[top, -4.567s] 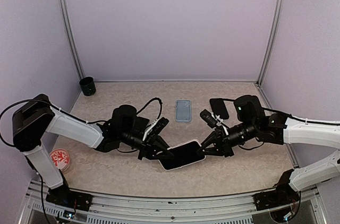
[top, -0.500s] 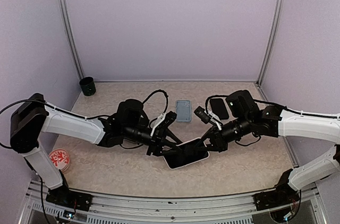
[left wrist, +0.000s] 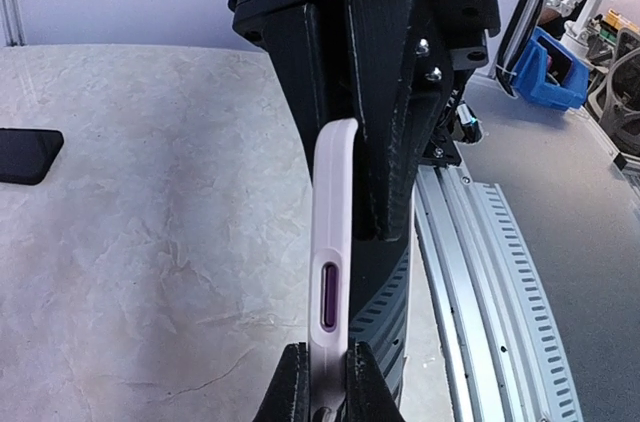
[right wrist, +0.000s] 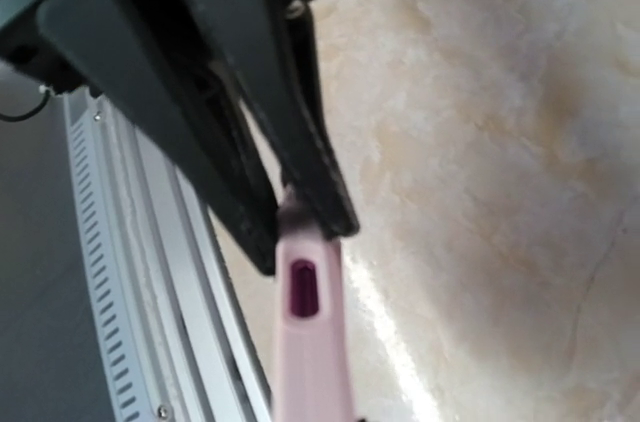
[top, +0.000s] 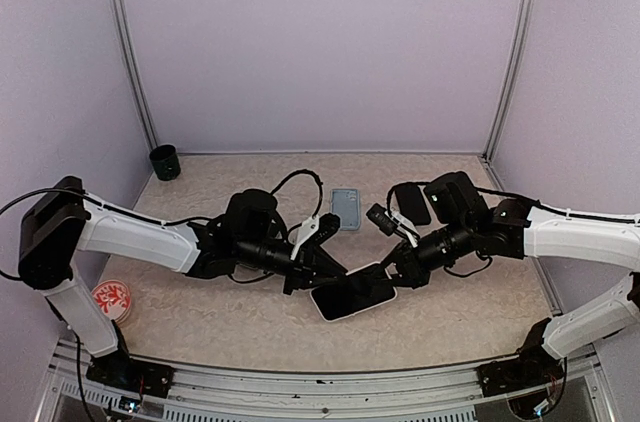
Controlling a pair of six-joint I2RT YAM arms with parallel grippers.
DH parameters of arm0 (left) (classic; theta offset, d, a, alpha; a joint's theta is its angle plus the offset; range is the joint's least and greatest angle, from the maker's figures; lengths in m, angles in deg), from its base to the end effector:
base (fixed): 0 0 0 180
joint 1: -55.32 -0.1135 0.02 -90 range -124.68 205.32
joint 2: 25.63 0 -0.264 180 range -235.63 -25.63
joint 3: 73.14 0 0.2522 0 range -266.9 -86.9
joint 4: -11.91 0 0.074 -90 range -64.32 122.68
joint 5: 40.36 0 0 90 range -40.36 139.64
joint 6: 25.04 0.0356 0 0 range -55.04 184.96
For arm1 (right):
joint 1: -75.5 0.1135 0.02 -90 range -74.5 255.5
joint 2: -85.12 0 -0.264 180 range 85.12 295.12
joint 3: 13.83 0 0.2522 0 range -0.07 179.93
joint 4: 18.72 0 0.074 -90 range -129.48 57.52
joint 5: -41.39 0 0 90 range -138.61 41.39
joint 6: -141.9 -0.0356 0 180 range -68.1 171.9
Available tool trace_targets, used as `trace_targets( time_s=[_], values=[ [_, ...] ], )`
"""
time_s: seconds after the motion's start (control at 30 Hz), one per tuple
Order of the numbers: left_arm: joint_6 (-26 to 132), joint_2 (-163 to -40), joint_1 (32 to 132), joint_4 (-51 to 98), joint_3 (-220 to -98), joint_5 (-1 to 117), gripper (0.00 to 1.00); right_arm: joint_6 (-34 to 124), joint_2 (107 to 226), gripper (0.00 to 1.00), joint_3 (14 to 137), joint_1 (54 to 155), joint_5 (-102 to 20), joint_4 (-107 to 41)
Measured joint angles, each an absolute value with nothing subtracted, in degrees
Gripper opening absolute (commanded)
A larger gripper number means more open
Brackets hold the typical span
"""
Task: Put the phone into the phone case
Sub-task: Place the phone with the phone case at the center of the board.
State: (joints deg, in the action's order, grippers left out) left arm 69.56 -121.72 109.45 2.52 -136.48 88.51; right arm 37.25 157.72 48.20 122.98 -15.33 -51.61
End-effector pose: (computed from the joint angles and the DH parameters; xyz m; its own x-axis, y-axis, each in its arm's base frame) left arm 0.1890 -0.2995 0.1992 -0.1539 0.3194 -0.9350 0.9840 -0.0364 -0.1744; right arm 0.1642 0.2080 0.2478 -0.6737 -0.4218 -0.6068 -0.7390 0.3908 0.5488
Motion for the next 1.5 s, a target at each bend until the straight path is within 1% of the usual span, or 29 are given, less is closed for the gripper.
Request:
trace_targets(
  time_s=[0.07, 0.2, 0.23, 0.27, 0.3, 0.33, 0.37, 0.4, 0.57, 0.7, 1.0, 1.27, 1.5],
  values=[
    [69.5, -121.7, 110.0, 2.8, -136.5, 86.5, 0.0, 36.5, 157.7, 0.0, 48.2, 123.0, -16.1, -52.0],
    [68.9, -121.5, 111.0, 2.8, -136.5, 80.9, 0.15, 33.0, 157.7, 0.0, 48.2, 123.0, -18.5, -52.7],
    [68.6, -121.4, 111.2, 2.6, -136.5, 79.4, 0.21, 32.1, 157.7, 0.0, 48.4, 123.0, -19.2, -52.7],
    [68.4, -121.3, 111.3, 2.6, -136.5, 78.4, 0.33, 31.4, 157.7, 0.0, 48.5, 123.0, -19.5, -52.6],
    [67.9, -120.9, 111.5, 2.6, -136.5, 77.4, 0.48, 30.6, 157.7, 0.0, 48.8, 122.9, -20.1, -52.4],
    [67.7, -120.4, 111.7, 2.6, -136.3, 76.4, 0.74, 30.1, 157.7, 0.0, 48.8, 122.9, -20.5, -52.2],
    [67.3, -119.8, 111.7, 2.5, -136.0, 75.7, 0.95, 29.6, 157.7, 0.0, 48.9, 122.7, -21.1, -51.9],
    [66.8, -119.0, 111.8, 2.4, -135.7, 74.7, 0.98, 29.2, 157.7, 0.0, 49.0, 122.6, -21.8, -51.6],
    [63.1, -114.1, 111.1, -0.5, -131.3, 69.6, 0.99, 27.5, 157.5, 0.0, 49.1, 121.6, -24.4, -51.1],
    [59.0, -110.4, 108.2, -4.8, -127.4, 66.5, 0.99, 25.5, 154.8, 0.0, 47.9, 119.5, -26.1, -50.1],
    [52.5, -109.0, 106.5, -7.5, -125.8, 55.8, 0.99, 18.3, 149.2, 0.0, 43.4, 116.8, -31.2, -45.4],
    [48.1, -107.4, 104.3, -8.8, -122.1, 53.9, 0.99, 8.1, 145.7, 0.0, 36.7, 115.8, -39.0, -39.9],
    [46.7, -106.8, 104.3, -9.5, -121.6, 53.9, 0.99, 2.1, 144.9, 0.0, 34.5, 115.7, -48.1, -35.8]
  ],
)
